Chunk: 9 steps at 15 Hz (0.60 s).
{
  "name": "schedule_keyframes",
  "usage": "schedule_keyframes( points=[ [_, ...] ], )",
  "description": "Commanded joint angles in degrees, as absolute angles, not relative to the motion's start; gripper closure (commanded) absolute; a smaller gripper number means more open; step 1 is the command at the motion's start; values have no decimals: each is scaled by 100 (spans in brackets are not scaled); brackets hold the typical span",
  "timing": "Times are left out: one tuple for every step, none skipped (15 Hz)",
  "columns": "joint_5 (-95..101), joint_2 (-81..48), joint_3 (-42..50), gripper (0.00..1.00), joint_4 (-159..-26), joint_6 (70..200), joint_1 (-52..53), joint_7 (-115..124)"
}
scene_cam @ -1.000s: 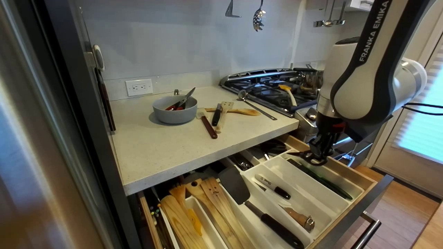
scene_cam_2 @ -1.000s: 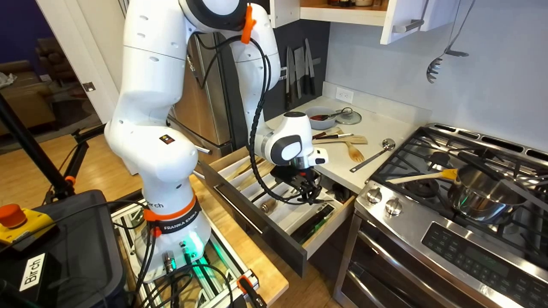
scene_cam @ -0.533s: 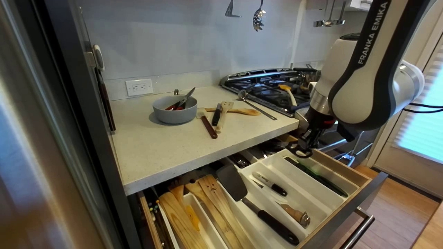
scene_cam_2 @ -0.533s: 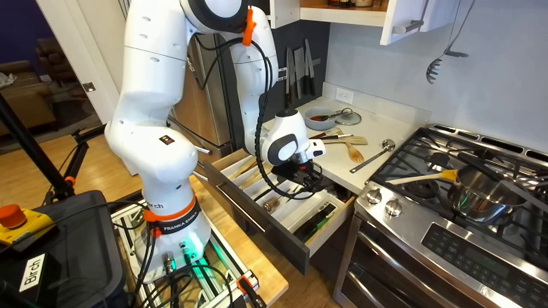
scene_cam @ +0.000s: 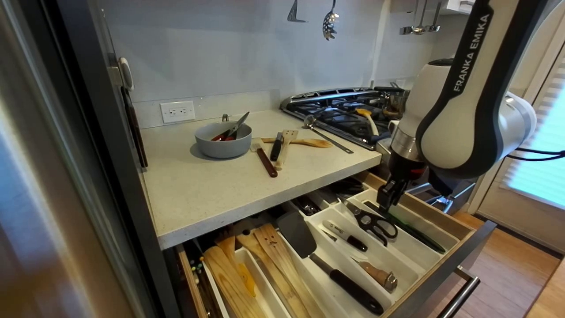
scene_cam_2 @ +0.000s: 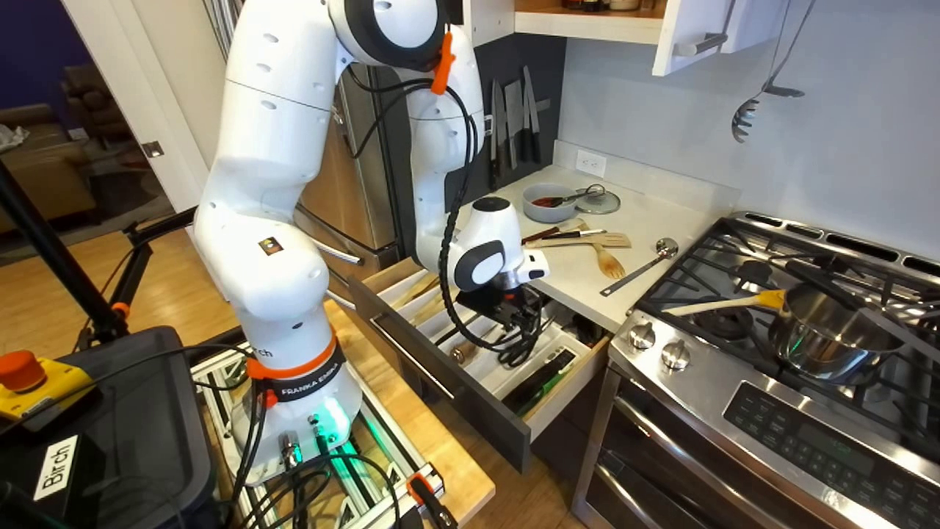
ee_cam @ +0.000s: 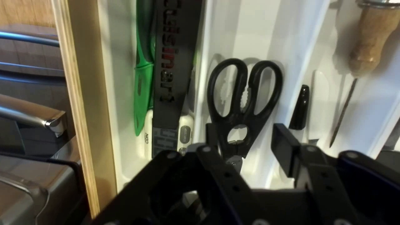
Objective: Remove the scissors from the countertop and put it in the second last right compartment of the opened drawer
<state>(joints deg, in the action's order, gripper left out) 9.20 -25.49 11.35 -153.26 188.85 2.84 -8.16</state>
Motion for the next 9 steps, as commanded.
schedule_keyframes(
  points=[
    [912,-2501,916,20,-15330,18450,-209,-947],
    [903,-2445,931,11,-15374,18424,-267,-946],
    [907,-2316,914,5,-15442,18394,-356,-947],
    [966,-2156,705,1,-15516,18333,-634,-982],
    [1115,-1977,211,0,-15603,18234,-1190,-1099],
    [1239,-1829,-323,0,-15739,18104,-1582,-1243],
    [1290,-1813,-712,0,-15826,18180,-1922,-1436],
    [1044,-2189,-35,0,-15492,18329,-1221,-1205],
    [1071,-2081,-391,0,-15585,18294,-1527,-1306]
  ],
)
